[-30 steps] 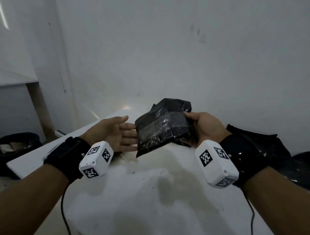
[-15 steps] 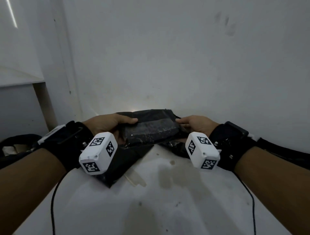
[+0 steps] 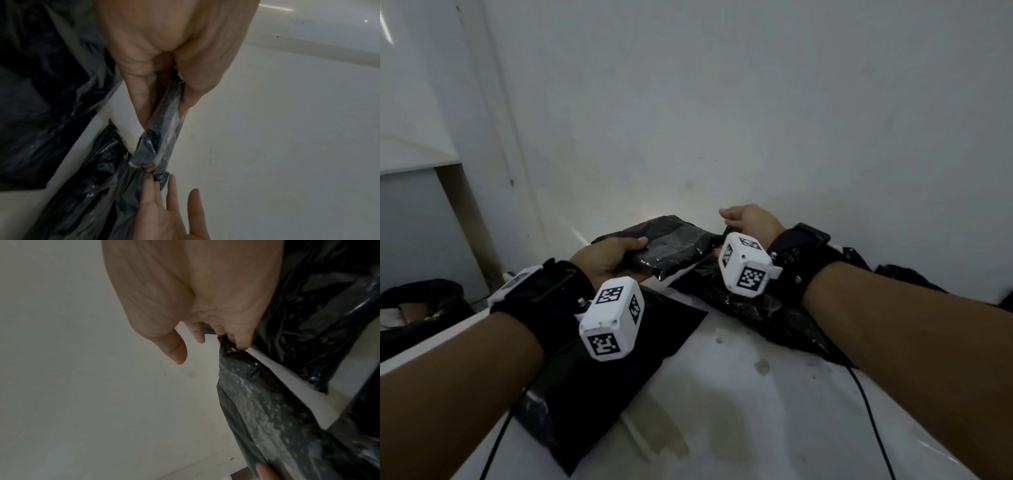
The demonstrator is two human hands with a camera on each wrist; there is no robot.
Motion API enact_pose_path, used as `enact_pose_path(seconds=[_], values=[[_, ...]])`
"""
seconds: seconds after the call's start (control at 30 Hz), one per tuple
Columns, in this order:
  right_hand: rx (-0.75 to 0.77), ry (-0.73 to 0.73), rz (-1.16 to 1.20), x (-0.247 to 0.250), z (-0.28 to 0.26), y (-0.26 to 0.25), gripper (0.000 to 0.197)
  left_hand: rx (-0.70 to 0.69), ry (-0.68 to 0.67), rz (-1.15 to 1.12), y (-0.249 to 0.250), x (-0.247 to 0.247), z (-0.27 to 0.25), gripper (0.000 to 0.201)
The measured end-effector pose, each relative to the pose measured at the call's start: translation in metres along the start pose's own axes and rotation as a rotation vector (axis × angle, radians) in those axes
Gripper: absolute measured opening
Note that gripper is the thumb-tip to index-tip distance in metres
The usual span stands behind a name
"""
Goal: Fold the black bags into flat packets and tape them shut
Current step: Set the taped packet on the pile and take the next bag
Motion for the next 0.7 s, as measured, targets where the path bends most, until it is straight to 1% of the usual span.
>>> enact_pose_path(seconds=[0.1,0.2,0.3,0.37,0.4,0.43,0.5,0.53,0.6,0.63,0.67,0.7], values=[[0.034,-0.052,0.050,-0.016,0.018,-0.007,0.051,-0.034,0.045,0.003,0.004,0.005,0.024,0.011],[0.002,-0.096,0.133,-0.026,0.036,-0.003,0.052,-0.026,0.089,0.045,0.005,0.012,0.045,0.013],[-0.035,-0.119,0.100,-0.027,0.050,0.009,0.054,-0.022,0.123,0.155,0.003,0.014,0.060,0.017],[-0.060,-0.162,0.071,-0.029,0.055,0.019,0.057,-0.035,0.132,0.208,0.002,0.011,0.064,0.022],[-0.062,-0.185,0.044,-0.028,0.055,0.023,0.056,-0.034,0.130,0.221,0.001,0.009,0.067,0.023],[-0.044,-0.206,0.001,-0.029,0.055,0.027,0.049,-0.029,0.130,0.235,-0.001,0.008,0.069,0.024],[0.031,-0.194,-0.139,-0.027,0.061,0.031,0.024,-0.016,0.144,0.266,-0.005,0.009,0.071,0.021],[0.077,-0.164,-0.216,-0.024,0.064,0.032,0.023,-0.007,0.145,0.256,-0.008,0.008,0.072,0.019],[0.148,-0.108,-0.345,-0.020,0.065,0.032,0.037,-0.041,0.164,0.241,-0.007,0.009,0.074,0.017],[0.185,-0.094,-0.418,-0.018,0.064,0.031,0.042,-0.087,0.189,0.217,-0.004,0.013,0.080,0.024],[0.220,-0.078,-0.492,-0.017,0.062,0.029,0.044,-0.136,0.215,0.224,0.001,0.015,0.083,0.038],[0.250,-0.058,-0.557,-0.016,0.062,0.027,0.044,-0.188,0.253,0.291,0.007,0.017,0.085,0.053]])
Point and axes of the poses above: each hand's wrist, its own z-axis towards the middle knuckle, its own x-axis out of the back of the hand, y = z × x, the point moved 9 cm from there along z, towards the middle knuckle, and after that the axes turned 14 degrees about -z, right-handed, at the moved point
